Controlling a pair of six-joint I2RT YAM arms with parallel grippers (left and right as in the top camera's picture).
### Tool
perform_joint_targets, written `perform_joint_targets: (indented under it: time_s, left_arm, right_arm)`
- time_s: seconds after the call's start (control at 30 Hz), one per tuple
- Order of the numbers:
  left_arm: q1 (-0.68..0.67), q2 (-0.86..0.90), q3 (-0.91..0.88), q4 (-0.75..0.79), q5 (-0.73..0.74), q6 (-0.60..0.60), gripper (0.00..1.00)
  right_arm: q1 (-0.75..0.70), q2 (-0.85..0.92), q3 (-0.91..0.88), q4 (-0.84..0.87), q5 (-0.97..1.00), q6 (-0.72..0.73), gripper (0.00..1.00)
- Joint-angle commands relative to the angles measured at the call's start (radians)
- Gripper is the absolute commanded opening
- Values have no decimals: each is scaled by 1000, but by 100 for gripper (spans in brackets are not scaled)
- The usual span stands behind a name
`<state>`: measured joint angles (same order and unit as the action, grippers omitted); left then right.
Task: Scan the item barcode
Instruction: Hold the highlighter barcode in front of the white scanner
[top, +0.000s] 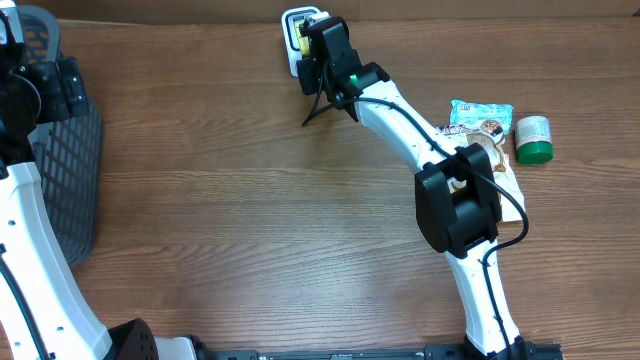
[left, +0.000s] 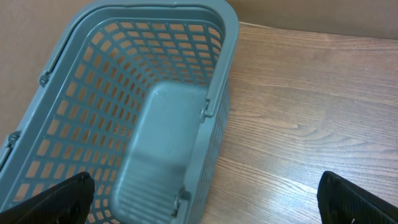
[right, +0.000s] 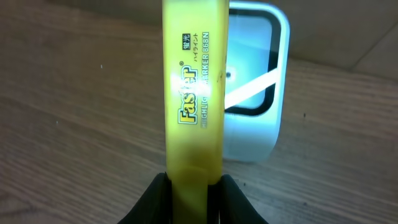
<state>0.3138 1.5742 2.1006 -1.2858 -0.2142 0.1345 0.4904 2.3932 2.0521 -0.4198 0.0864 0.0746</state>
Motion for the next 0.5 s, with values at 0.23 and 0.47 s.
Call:
perform_joint_targets:
  time_s: [0.23, 0.47]
  left_arm:
    - [-9, 8, 5, 3, -2, 11, 100]
    - [-9, 8, 5, 3, -2, 11, 100]
  right_arm:
    - [-4, 71, 19, 41, 30, -3, 15]
    - [-4, 78, 19, 48, 37, -2, 15]
